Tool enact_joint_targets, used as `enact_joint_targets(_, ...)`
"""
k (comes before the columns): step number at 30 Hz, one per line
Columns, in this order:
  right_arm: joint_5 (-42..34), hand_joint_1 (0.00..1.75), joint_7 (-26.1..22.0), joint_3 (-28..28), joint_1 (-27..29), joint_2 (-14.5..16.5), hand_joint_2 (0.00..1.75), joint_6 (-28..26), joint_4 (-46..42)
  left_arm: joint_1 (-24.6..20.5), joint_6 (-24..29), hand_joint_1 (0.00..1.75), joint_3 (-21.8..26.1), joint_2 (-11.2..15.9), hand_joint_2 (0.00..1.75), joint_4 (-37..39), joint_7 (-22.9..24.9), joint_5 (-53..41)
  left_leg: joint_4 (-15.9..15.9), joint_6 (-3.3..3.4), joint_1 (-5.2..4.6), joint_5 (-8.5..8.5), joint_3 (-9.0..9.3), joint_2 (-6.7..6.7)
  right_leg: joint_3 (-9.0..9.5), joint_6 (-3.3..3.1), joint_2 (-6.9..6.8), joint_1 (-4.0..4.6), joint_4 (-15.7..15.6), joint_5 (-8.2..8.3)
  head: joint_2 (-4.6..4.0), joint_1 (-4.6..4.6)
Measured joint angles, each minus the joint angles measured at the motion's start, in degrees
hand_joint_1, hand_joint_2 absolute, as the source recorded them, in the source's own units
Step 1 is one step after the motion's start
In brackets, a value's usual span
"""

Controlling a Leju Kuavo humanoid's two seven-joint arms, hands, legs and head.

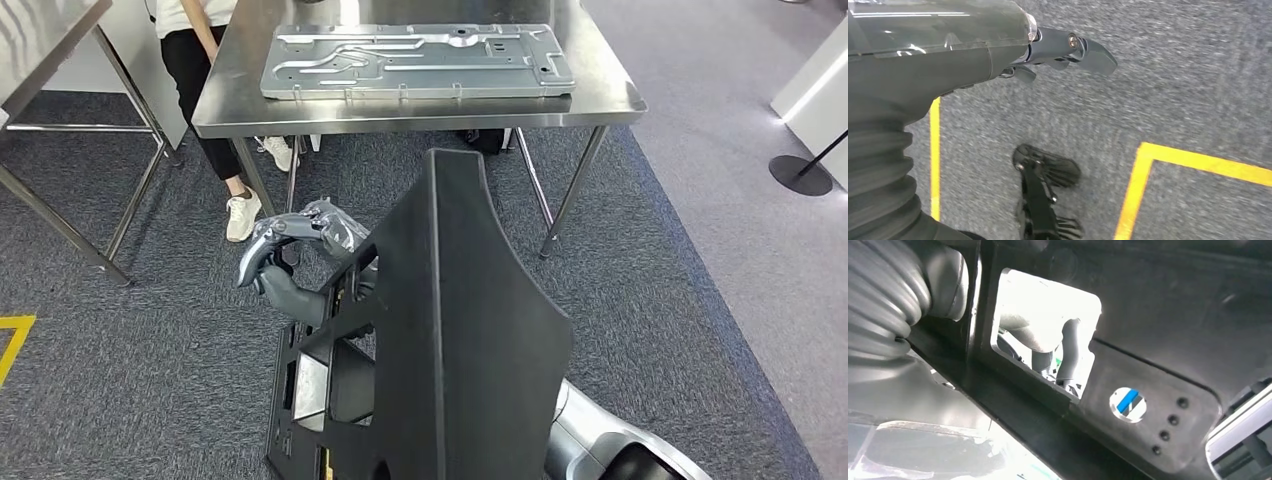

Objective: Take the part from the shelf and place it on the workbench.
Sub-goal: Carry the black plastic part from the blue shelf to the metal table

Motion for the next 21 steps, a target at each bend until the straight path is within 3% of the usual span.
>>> enact_joint_targets(2,-0.01,1.75,0.05,-0.14,0.07,-0.04,1.75,-0.07,0.06,0.05,-0.01,0.00,-0.03,-0.28,1.75,0.05,-0.01,-0.07,-0.31,-0.22,-0.07,-1.56,1.80,-0.28,0.88,-1.37,0.51,0.83,-7.44,7.73,0.00,0.01)
enact_joint_targets(3,0.01,1.75,0.12,-0.19,0.13,-0.07,1.75,-0.10,0.10,0.04,-0.02,0.00,-0.04,-0.46,1.75,0.09,-0.02,-0.09,-0.70,-0.44,-0.09,-2.21,2.49,-0.37,1.36,-1.82,0.82,1.15,-9.92,10.81,0.00,0.01)
enact_joint_targets(4,0.02,1.75,0.17,-0.25,0.18,-0.08,1.75,-0.14,0.14,0.02,-0.02,0.00,-0.05,-0.58,1.75,0.12,-0.02,-0.10,-1.04,-0.70,-0.10,-2.47,3.18,-0.42,1.79,-2.11,1.08,1.33,-11.31,12.63,0.00,0.01)
enact_joint_targets(6,0.03,1.75,0.24,-0.35,0.14,-0.01,1.75,-0.24,0.05,-0.09,-0.02,0.00,-0.06,-0.57,1.75,0.15,-0.04,-0.14,-0.59,-1.37,-0.20,-1.66,3.89,-0.32,3.32,-2.30,1.16,1.20,-12.30,12.09,0.01,0.02)
enact_joint_targets(7,0.02,1.75,0.21,-0.39,0.09,0.04,1.75,-0.31,-0.02,-0.15,-0.02,0.00,-0.07,-0.51,1.75,0.15,-0.04,-0.19,1.16,-1.66,-0.20,-0.62,3.51,-0.11,4.46,-2.47,1.12,1.04,-12.96,11.69,0.01,0.03)
enact_joint_targets(9,0.01,1.75,0.19,-0.42,-0.01,0.12,1.75,-0.40,-0.13,-0.34,0.04,0.00,-0.10,-0.44,1.75,0.15,-0.03,-0.27,7.29,-2.26,-0.14,0.51,0.11,0.31,6.90,-2.68,1.03,0.75,-14.09,10.67,0.01,0.02)
enact_joint_targets(10,0.01,1.75,0.19,-0.43,-0.02,0.13,1.75,-0.43,-0.11,-0.37,0.09,0.00,-0.11,-0.40,1.75,0.15,-0.03,-0.30,10.57,-2.58,-0.08,-0.26,-2.23,0.47,7.92,-2.74,1.01,0.69,-14.41,10.03,0.00,0.02)
enact_joint_targets(12,0.03,1.75,0.22,-0.43,0.03,0.13,1.75,-0.46,-0.07,-0.24,0.19,0.00,-0.10,-0.32,1.75,0.15,-0.01,-0.29,14.16,-3.19,0.02,-4.79,-6.46,0.55,9.76,-2.72,1.04,0.56,-14.61,8.55,0.00,0.02)
enact_joint_targets(13,0.03,1.75,0.22,-0.43,0.05,0.13,1.75,-0.46,-0.04,-0.16,0.19,0.00,-0.10,-0.29,1.75,0.15,0.00,-0.29,14.06,-3.36,0.12,-6.95,-7.81,0.60,10.75,-2.65,1.07,0.49,-14.61,7.75,0.00,0.02)
enact_joint_targets(14,0.03,1.75,0.23,-0.43,0.07,0.13,1.75,-0.46,-0.01,-0.11,0.20,0.00,-0.10,-0.28,1.75,0.15,0.01,-0.29,12.64,-3.47,0.26,-7.67,-8.61,0.68,11.87,-2.51,1.10,0.42,-14.60,6.88,0.00,0.02)
enact_joint_targets(15,0.04,1.75,0.24,-0.43,0.09,0.13,1.75,-0.46,0.03,-0.08,0.20,0.00,-0.11,-0.28,1.75,0.15,0.01,-0.29,10.05,-3.52,0.42,-6.29,-8.90,0.79,13.05,-2.34,1.09,0.35,-14.58,5.98,0.00,0.02)
enact_joint_targets(18,0.04,1.75,0.29,-0.41,0.11,0.13,1.75,-0.47,0.25,0.11,0.24,0.00,-0.12,-0.28,1.75,0.15,0.03,-0.33,1.15,-3.10,0.48,5.68,-8.65,1.33,15.60,-1.48,1.13,0.29,-14.11,3.40,0.00,0.03)
enact_joint_targets(19,0.06,1.75,0.31,-0.40,0.11,0.13,1.75,-0.50,0.31,0.14,0.29,0.00,-0.12,-0.26,1.75,0.15,0.03,-0.38,0.03,-2.73,0.27,8.14,-8.54,1.45,15.95,-1.10,1.18,0.26,-13.94,2.73,0.00,0.03)
enact_joint_targets(21,0.09,1.75,0.27,-0.42,-0.06,0.17,1.75,-0.58,0.33,-0.02,0.41,0.00,-0.13,-0.19,1.75,0.15,-0.01,-0.50,-0.03,-1.87,-0.03,8.50,-8.14,1.41,16.47,-0.31,1.25,0.11,-13.92,1.72,0.00,0.02)
